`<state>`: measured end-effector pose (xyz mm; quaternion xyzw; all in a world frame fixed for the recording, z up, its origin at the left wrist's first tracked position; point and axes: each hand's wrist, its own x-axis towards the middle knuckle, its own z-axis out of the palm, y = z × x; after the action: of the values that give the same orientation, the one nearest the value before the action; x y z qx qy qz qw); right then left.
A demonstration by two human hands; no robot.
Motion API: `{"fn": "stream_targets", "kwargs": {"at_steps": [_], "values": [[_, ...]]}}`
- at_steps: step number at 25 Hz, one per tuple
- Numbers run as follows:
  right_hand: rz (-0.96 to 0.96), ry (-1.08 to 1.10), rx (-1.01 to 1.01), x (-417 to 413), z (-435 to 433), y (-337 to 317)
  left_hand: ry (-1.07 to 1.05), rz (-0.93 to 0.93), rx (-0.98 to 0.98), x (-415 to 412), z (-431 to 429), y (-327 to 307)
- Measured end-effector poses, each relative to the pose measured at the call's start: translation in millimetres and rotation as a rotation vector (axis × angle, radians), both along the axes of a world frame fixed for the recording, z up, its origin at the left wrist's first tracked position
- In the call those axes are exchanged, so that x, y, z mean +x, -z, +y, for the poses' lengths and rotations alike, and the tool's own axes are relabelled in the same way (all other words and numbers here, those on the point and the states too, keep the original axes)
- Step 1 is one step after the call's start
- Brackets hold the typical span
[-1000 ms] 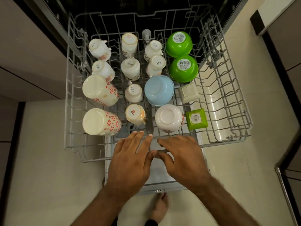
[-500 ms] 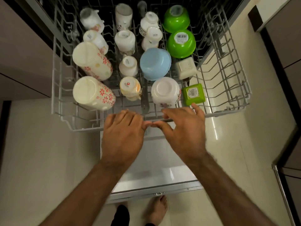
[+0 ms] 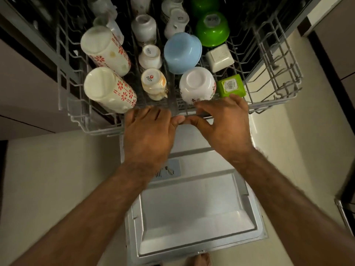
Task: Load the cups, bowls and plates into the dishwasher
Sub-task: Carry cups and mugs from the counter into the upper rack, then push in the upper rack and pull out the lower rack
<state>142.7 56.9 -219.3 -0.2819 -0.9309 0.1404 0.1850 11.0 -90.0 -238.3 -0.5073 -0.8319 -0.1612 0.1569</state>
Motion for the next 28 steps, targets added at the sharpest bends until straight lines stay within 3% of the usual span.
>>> {"fn": "stream_targets", "kwargs": {"at_steps": [13,24,28], "values": [[-0.085,-0.009,0.085,-133.8,91.2,8.1,-0.007,0.071,-0.041,-136.4,95.9,1.5],[-0.136,-0.011,0.09,-154.0,114.3,9.6,0.001,0.087,0.03,-154.6,114.6,5.9],[-0.164,-0.017,0.084,-153.3,111.5,2.8,0.002,0.012,-0.012,-155.2,114.2,-0.1]]}}
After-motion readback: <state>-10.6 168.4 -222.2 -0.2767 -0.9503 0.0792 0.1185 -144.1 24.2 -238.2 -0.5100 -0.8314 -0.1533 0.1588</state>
